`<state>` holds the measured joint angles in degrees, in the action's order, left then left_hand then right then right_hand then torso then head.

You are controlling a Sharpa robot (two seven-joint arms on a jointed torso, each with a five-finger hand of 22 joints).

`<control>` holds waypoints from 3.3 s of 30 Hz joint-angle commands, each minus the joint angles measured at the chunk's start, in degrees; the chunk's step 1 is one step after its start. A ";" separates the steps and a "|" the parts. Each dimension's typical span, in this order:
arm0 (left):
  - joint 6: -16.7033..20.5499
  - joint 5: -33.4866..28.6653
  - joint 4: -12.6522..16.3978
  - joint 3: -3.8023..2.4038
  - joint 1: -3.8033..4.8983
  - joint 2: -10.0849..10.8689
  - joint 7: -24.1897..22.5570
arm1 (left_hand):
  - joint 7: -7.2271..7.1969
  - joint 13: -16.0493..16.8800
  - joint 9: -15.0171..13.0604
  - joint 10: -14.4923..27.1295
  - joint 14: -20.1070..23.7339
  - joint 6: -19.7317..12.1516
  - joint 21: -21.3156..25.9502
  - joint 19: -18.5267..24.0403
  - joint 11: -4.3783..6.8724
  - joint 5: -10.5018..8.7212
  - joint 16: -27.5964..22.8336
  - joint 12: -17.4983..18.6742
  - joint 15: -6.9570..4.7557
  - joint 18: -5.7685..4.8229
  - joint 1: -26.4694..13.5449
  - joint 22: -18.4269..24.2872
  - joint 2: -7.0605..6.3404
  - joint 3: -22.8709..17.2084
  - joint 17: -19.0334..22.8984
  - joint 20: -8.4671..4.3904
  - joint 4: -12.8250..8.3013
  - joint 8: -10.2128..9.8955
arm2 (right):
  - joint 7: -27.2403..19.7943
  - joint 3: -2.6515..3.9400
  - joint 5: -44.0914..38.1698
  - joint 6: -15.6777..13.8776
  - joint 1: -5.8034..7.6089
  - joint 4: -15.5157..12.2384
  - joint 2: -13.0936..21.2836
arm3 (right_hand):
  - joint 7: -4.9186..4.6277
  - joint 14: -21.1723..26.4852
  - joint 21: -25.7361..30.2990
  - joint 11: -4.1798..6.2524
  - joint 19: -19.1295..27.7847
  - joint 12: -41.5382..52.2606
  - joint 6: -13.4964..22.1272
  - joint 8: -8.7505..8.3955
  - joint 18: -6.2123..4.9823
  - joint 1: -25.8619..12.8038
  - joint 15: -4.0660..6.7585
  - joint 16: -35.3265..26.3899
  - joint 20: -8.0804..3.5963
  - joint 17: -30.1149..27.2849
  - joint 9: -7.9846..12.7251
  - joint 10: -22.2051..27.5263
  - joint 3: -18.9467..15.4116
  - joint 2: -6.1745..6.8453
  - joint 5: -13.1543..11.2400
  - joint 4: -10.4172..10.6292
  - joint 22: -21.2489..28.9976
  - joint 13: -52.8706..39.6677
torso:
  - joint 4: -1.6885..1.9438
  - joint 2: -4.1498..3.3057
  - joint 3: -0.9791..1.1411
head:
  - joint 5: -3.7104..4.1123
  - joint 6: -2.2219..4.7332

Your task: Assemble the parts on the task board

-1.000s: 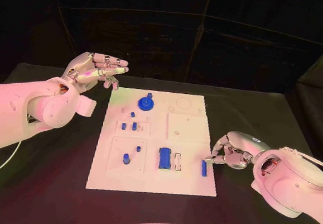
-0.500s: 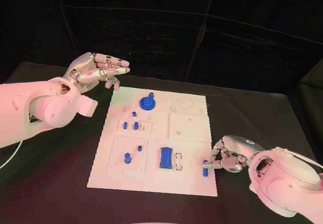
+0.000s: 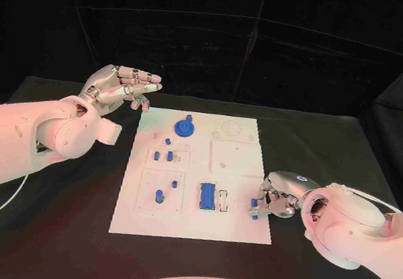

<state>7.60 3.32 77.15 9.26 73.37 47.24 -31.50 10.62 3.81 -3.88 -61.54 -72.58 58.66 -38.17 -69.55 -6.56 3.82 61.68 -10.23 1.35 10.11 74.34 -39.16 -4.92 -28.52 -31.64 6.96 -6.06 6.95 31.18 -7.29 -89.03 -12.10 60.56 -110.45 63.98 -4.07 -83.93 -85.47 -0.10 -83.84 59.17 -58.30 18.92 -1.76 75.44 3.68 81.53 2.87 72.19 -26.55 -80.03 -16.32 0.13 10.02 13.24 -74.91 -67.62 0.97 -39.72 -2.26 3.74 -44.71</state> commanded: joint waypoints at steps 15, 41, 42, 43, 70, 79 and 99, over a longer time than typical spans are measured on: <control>-0.40 -0.22 0.24 -0.05 0.05 0.37 -0.57 | 0.17 -0.01 0.01 0.31 0.18 0.09 0.34 0.21 -0.13 0.03 -0.14 -0.24 0.02 0.39 -0.31 0.11 0.47 0.42 0.10 -0.03 0.14 0.24 | 2.78 -0.12 -8.76 2.50 -1.49 -0.02 -2.31 | 0.17 -2.90 0.48 0.86 -1.40 -1.48 -0.31 -1.90 -0.04 13.33 0.73 -0.45 -0.70 0.04 0.55 1.17 6.96 -4.27 4.94 -7.55 -9.54 0.25 | 0.02 0.01 0.03 | -0.34 -0.23; -0.34 -0.22 0.24 -0.04 -0.03 0.33 -0.49 | 0.16 -0.02 0.02 0.35 0.18 0.06 0.35 0.20 -0.13 0.04 -0.12 -0.25 0.02 0.39 -0.30 0.13 0.50 0.44 0.10 -0.03 0.11 0.23 | -3.66 -0.02 11.32 -19.12 -1.42 -4.47 -0.40 | -0.10 -3.13 0.04 0.54 -1.93 -1.14 -1.84 -5.19 0.13 3.19 0.42 -0.17 -0.46 1.02 3.36 -0.20 28.94 3.04 9.08 -3.01 -10.21 -0.29 | 0.01 -0.04 -0.04 | -0.81 -0.27; -0.34 -0.22 0.25 -0.04 -0.03 0.33 -0.49 | 0.16 -0.02 0.02 0.35 0.18 0.06 0.35 0.20 -0.13 0.04 -0.12 -0.25 0.02 0.39 -0.30 0.13 0.50 0.44 0.10 -0.03 0.11 0.23 | -3.68 -0.02 11.71 -19.00 -1.42 -4.41 -0.59 | -0.09 -3.14 0.02 0.54 -1.95 -1.10 -1.90 -5.19 0.14 2.74 0.42 -0.15 -0.46 1.05 3.37 -0.25 28.98 3.30 9.68 -2.84 -10.23 -0.33 | -0.01 -0.04 -0.05 | -0.88 -0.30; -0.34 -0.22 0.27 -0.04 -0.03 0.34 -0.50 | 0.16 -0.02 0.02 0.35 0.18 0.06 0.35 0.20 -0.13 0.04 -0.12 -0.25 0.02 0.39 -0.30 0.13 0.50 0.44 0.10 -0.03 0.11 0.23 | -3.60 -0.02 12.14 -18.67 -1.42 -4.30 -0.84 | -0.07 -3.15 0.01 0.56 -1.96 -1.04 -1.98 -5.18 0.14 2.30 0.44 -0.12 -0.46 1.11 3.37 -0.31 29.05 3.55 10.40 -2.71 -10.25 -0.37 | -0.01 -0.03 -0.05 | -0.92 -0.31; -0.41 -0.22 0.50 -0.04 -0.03 0.39 -0.50 | 0.16 -0.02 0.02 0.35 0.18 0.06 0.35 0.20 -0.13 0.04 -0.12 -0.25 0.02 0.39 -0.30 0.13 0.50 0.44 0.10 -0.03 0.11 0.23 | 2.99 -0.02 14.40 -13.41 -1.42 -0.15 -7.81 | 1.07 -3.34 -0.58 1.40 -2.56 0.49 -5.11 -3.84 0.34 -4.35 1.09 0.39 -1.00 2.09 2.84 -1.71 25.60 3.85 16.40 0.80 -10.92 -1.47 | -0.02 -0.05 0.02 | -1.42 -0.50; -0.45 -0.22 0.45 -0.04 -0.03 0.32 -0.43 | 0.16 -0.02 0.02 0.35 0.18 0.06 0.35 0.20 -0.13 0.04 -0.12 -0.25 0.02 0.39 -0.30 0.13 0.50 0.44 0.10 -0.03 0.11 0.23 | 3.58 -0.01 13.48 -12.80 -1.42 0.49 -8.38 | 1.15 -3.33 -0.55 1.47 -2.53 0.50 -5.31 -3.73 0.33 -4.51 1.16 0.38 -1.07 2.06 2.78 -1.75 25.33 3.91 16.36 0.88 -10.90 -1.48 | 0.03 0.03 -0.02 | -1.53 -0.60; -0.53 -0.22 0.47 -0.04 -0.02 0.36 -0.29 | 0.16 -0.02 0.02 0.35 0.18 0.06 0.35 0.20 -0.13 0.04 -0.12 -0.25 0.02 0.39 -0.30 0.13 0.50 0.44 0.10 -0.03 0.11 0.23 | 3.48 -0.01 11.73 -13.64 -1.42 1.07 -8.84 | 0.86 -3.16 -0.03 1.15 -2.13 -0.41 -4.99 -4.23 0.19 -11.31 0.95 -0.24 -0.95 1.24 2.93 -1.50 14.11 3.85 -3.10 3.40 -10.48 -1.26 | -0.05 0.02 0.00 | -1.58 -0.69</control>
<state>7.59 3.32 77.51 9.28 73.27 47.61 -31.48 10.62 3.82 -3.88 -61.53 -72.58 58.66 -38.17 -69.55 -6.56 3.82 61.68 -10.21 1.35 10.11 74.34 -39.13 -4.92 -28.39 -31.61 6.96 -5.93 6.95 34.84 -7.32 -76.60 -25.62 59.09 -109.19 55.17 -2.85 -83.94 -85.83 1.33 -84.06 58.94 -63.40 14.87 -1.76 64.73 4.53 81.53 2.23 73.51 -23.66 -81.48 -1.99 4.15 7.08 16.62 -74.90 -68.90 0.96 -39.73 -2.26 2.10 -45.37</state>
